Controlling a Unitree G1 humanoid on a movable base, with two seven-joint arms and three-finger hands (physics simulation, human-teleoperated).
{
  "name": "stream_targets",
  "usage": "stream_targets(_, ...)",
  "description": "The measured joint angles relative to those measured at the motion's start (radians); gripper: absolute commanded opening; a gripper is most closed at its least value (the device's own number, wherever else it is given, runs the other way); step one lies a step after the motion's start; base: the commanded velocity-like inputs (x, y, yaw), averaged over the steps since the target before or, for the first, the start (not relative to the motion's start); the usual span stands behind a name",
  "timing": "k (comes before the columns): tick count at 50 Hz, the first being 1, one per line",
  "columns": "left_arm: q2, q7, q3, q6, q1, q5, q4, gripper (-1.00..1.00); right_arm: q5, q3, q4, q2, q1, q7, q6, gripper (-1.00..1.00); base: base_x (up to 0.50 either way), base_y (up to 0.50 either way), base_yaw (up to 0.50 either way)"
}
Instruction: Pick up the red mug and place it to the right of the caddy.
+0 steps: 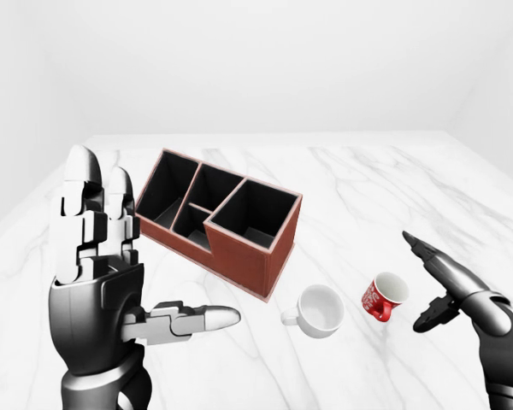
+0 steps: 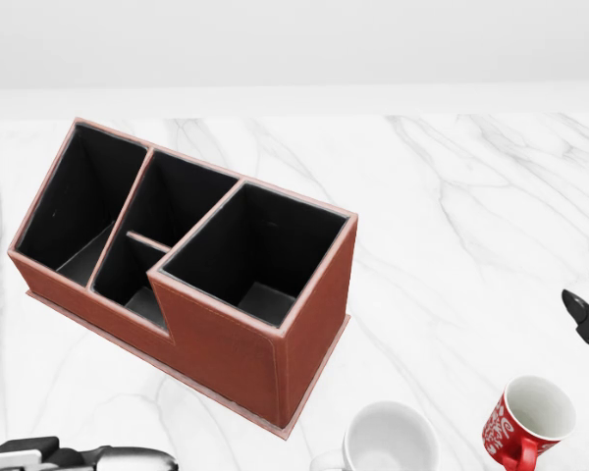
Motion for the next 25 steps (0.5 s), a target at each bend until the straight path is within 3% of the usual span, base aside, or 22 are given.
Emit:
stream_targets(6, 0.000, 0.000, 0.000, 0.000, 0.000, 0.000, -0.001, 1.00, -0.007, 0.015, 0.037, -0.016, -0.019, -0.006, 0.003, 1.00, 0.00, 0.00, 0.00)
stream_targets(25, -0.001, -0.001, 0.004, 0.000, -0.005, -0.002, 0.010, 1.00, 0.002, 0.053, 0.097, -0.074, -0.108, 0.053, 0.057, 1.00, 0.00, 0.00, 0.00)
